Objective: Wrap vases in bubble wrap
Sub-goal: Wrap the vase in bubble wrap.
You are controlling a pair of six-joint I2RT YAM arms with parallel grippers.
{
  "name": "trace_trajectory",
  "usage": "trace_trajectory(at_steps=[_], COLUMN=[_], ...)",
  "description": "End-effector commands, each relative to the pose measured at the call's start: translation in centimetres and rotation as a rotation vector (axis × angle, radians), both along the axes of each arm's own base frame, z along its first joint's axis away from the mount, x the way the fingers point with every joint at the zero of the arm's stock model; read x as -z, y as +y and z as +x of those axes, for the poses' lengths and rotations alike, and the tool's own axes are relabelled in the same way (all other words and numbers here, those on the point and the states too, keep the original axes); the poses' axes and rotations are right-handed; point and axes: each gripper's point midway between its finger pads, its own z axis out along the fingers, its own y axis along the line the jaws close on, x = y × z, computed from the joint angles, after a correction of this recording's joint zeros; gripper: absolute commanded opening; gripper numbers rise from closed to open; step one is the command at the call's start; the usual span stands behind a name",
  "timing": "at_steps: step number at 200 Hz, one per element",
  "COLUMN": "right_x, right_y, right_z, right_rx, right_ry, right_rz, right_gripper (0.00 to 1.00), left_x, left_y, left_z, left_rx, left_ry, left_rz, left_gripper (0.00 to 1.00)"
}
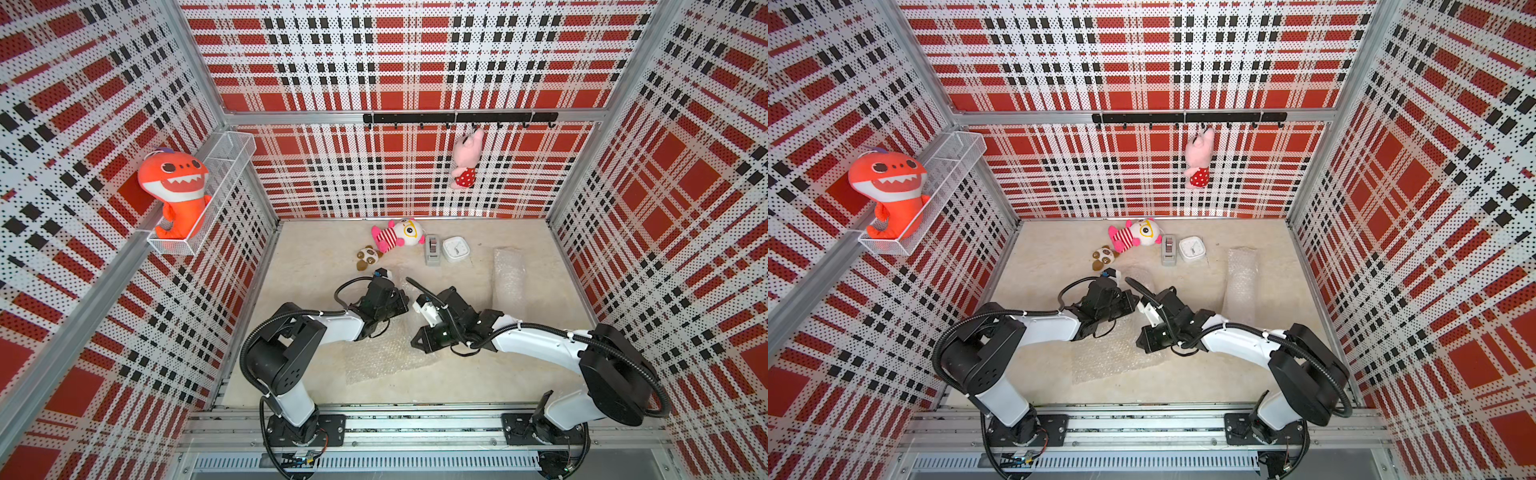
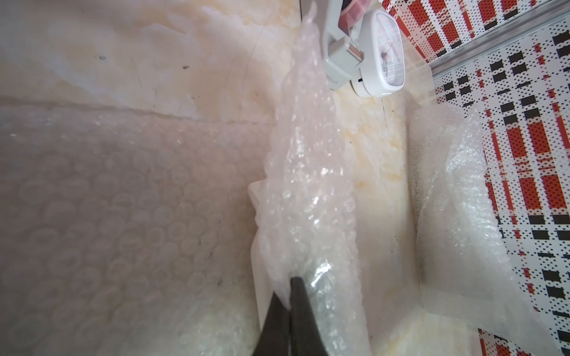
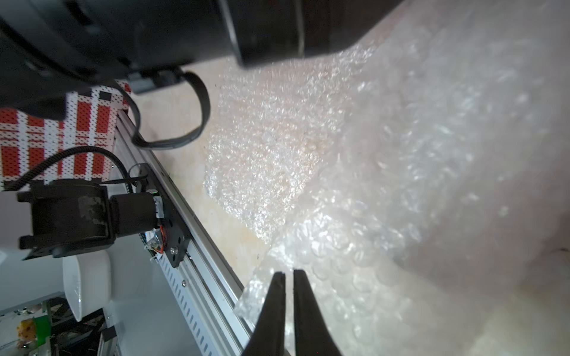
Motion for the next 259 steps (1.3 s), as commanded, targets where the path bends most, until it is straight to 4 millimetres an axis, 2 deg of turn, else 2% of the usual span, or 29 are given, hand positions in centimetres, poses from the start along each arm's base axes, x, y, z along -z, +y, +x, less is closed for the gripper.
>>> trace_trajectory(at_steps=[1,13,29,61,80,95,117,134,147,176,188,209,236,259], right_x=[2.9,3.2,2.7,-0.2,-2.3,-2.7,-1.4,-0.4,0.5,3.3,4.3,5.6,6.6,6.5], right_y=[-2.0,-2.4,-2.2,-2.0,-2.6,-3.4,-5.2,-4.6,-4.0,-4.8,-4.8,-5.8,-7.7,-8.0], right_z=[0.0,0.0,0.0,-0.3,0.1,0.5,1.5,2.0,2.4,3.2,3.2,3.3,3.1,2.9], right_rx=[0.038,0.038,0.034,0.011,0.05,0.084,0.141,0.142,0.139,0.15,0.14,0.146,0.119,0.103], right_ry=[-0.011,-0.016,-0.019,-0.053,-0.082,-0.082,-0.106,-0.1,-0.094,-0.108,-0.11,-0.129,-0.154,-0.165], right_rz=[-0.126,-0.138,-0.123,-0.078,-0.064,-0.104,-0.224,-0.23,-0.237,-0.325,-0.338,-0.379,-0.476,-0.479], right_gripper=[0.11,0.11,0.12,0.16,0.29,0.4,0.55,0.67,0.72,0.81,0.82,0.76,0.6,0.48], left_x=[1.5,1.6,1.7,2.0,2.1,2.3,2.3,2.3,2.2,2.3,2.4,3.1,4.1,4.7], left_y=[0.7,0.6,0.5,0.7,0.7,0.6,0.4,0.2,0.1,0.0,-0.1,0.4,0.9,1.0], left_z=[-1.3,-1.5,-1.6,-1.8,-1.9,-1.8,-1.9,-1.9,-1.9,-2.1,-2.2,-2.5,-2.8,-2.8], left_rx=[0.005,0.006,0.008,-0.001,-0.002,0.0,-0.001,0.002,0.001,-0.008,-0.009,-0.032,-0.06,-0.075], left_ry=[0.042,0.045,0.045,0.05,0.05,0.055,0.056,0.056,0.056,0.059,0.061,0.077,0.097,0.11], left_rz=[0.035,0.029,0.028,0.027,0.025,0.025,0.017,0.012,0.011,0.007,0.009,0.017,0.036,0.047], left_gripper=[0.0,0.0,0.0,0.0,0.0,0.0,0.0,0.0,0.0,0.0,0.0,0.0,0.0,0.0])
